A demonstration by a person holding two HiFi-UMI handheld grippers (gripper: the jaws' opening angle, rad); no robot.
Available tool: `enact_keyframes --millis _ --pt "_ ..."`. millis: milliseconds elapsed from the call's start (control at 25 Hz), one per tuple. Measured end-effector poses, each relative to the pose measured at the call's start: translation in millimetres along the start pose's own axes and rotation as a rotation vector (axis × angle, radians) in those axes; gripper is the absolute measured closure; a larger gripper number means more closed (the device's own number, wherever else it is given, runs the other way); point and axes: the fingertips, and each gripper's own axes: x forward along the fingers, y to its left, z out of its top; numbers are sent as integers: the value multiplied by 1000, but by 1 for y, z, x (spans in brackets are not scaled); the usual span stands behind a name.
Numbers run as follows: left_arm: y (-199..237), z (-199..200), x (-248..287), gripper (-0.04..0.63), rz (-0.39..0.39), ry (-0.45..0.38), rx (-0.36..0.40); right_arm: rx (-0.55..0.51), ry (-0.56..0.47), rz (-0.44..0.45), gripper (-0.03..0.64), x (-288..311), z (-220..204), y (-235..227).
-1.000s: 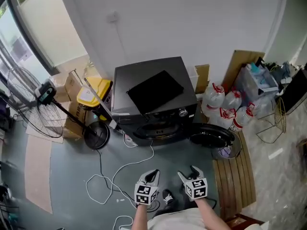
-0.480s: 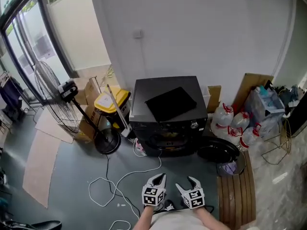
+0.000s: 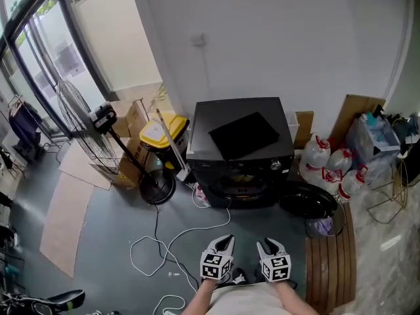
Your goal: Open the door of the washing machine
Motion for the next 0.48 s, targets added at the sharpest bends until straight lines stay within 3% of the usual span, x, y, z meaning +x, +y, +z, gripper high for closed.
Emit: enact_keyframes --millis 160,480 --pt "-3 -5 -1 537 -8 15 13 25 -13 -19 615 -4 -5 -3" --pt "-6 -9 1 538 -35 37 36 60 -11 -36 615 -7 -13 -3"
